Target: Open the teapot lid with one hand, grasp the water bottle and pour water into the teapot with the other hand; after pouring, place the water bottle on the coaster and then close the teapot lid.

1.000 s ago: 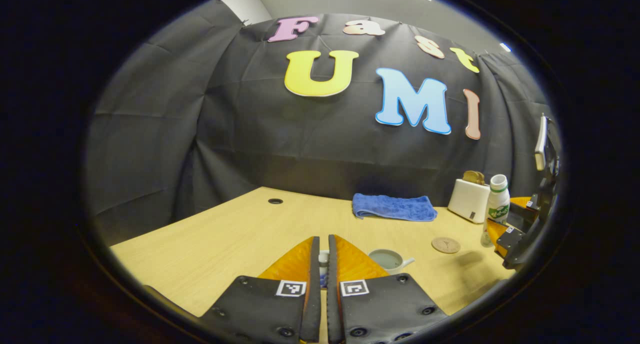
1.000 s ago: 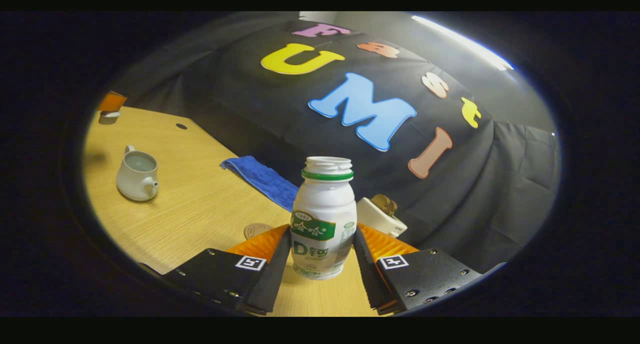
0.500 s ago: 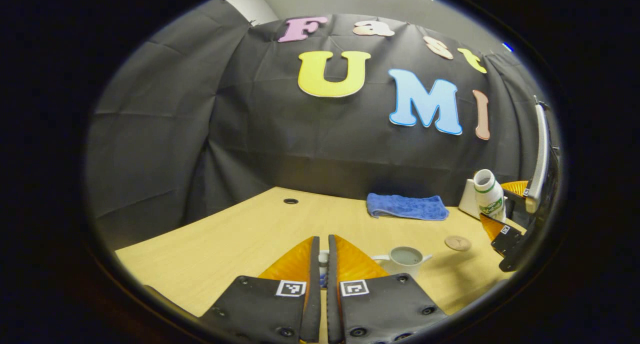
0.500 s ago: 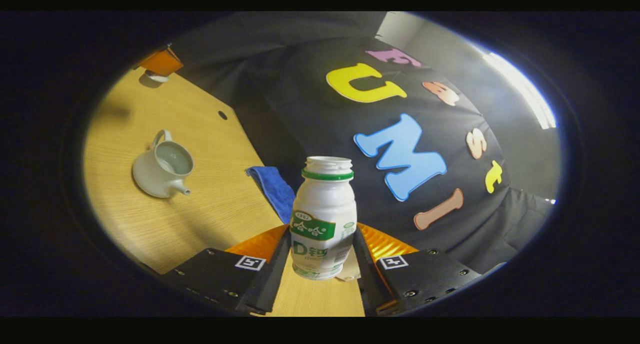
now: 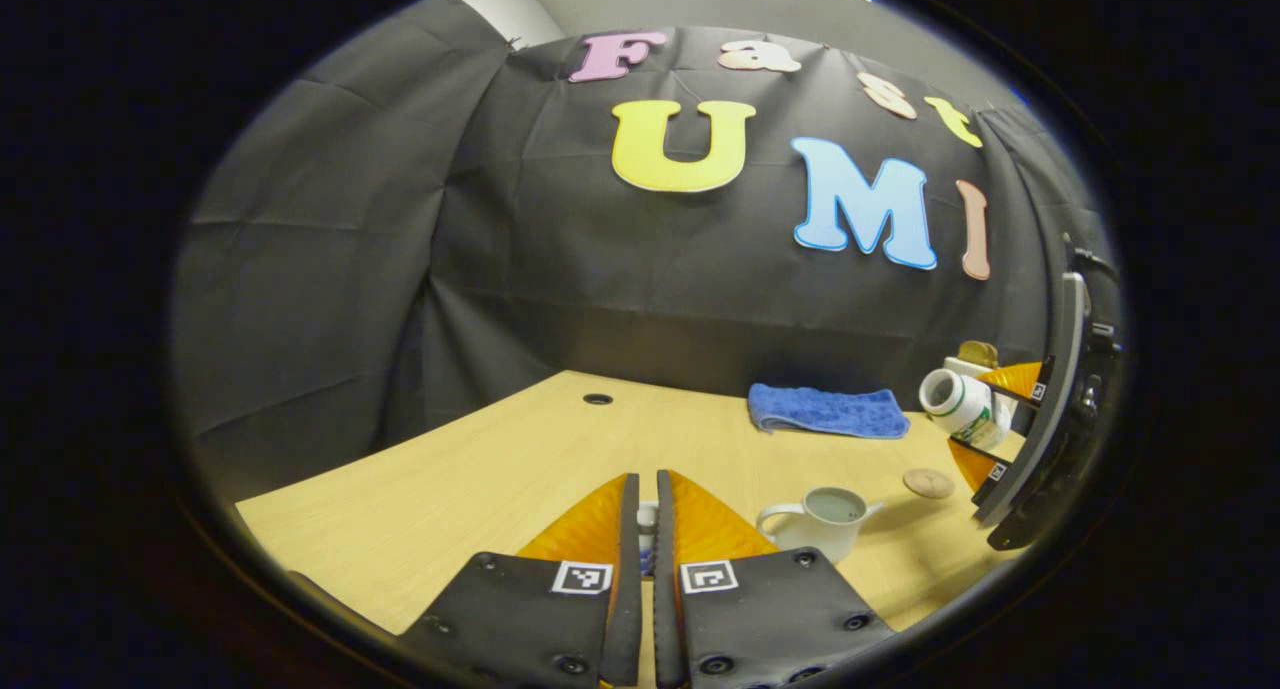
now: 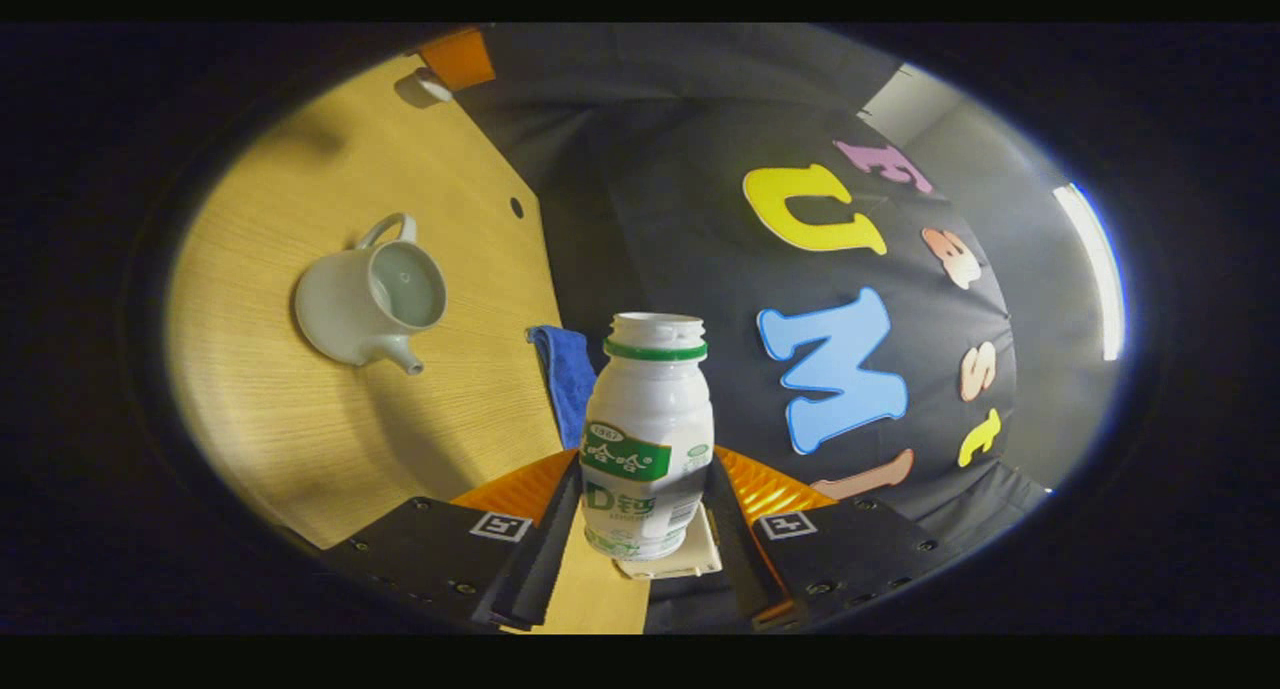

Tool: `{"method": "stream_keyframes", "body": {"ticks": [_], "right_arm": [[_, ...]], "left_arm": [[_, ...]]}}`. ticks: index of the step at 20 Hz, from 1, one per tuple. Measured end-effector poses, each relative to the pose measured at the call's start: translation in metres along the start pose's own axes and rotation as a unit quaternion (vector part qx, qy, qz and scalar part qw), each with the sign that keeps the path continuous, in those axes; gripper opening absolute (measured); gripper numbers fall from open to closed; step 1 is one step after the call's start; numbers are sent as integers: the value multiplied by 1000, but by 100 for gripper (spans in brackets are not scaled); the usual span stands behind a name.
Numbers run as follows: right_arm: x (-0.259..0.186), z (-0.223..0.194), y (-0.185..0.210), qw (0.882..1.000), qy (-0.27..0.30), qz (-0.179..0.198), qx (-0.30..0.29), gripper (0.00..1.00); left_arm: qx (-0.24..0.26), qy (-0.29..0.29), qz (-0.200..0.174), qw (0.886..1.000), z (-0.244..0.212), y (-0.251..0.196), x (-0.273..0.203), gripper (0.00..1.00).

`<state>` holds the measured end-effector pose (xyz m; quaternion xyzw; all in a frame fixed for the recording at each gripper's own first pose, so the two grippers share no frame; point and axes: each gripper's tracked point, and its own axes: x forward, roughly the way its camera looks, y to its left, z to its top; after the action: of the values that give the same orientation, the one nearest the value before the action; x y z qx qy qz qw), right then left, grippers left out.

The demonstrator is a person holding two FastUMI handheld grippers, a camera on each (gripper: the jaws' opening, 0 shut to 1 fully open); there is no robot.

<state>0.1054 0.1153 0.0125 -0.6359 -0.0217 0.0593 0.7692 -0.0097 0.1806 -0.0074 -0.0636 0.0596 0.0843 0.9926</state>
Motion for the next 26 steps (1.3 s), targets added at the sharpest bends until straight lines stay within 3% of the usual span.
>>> {"method": "stream_keyframes", "body": {"ticks": [9,18,19,20,23,24,26], "right_arm": [[4,16,14,994,-33,5,-104,67],[5,20,19,984,-50,-3,-168,67],[5,20,17,983,-51,-5,-176,68],[5,21,17,981,-51,-8,-185,67],[6,23,17,978,-56,-10,-201,68],[6,24,16,977,-58,-11,-205,67],[7,26,11,975,-62,-18,-215,67]], "left_arm": [[1,2,5,1000,-1,8,-1,11],[-2,4,7,1000,-4,11,-2,11],[-1,4,7,1000,-4,11,-2,15],[-2,5,7,1000,-5,11,-2,11],[-2,5,6,1000,-6,10,-1,11],[-3,6,6,1000,-6,10,-1,15],[-3,6,6,1000,-7,9,-2,11]]}}
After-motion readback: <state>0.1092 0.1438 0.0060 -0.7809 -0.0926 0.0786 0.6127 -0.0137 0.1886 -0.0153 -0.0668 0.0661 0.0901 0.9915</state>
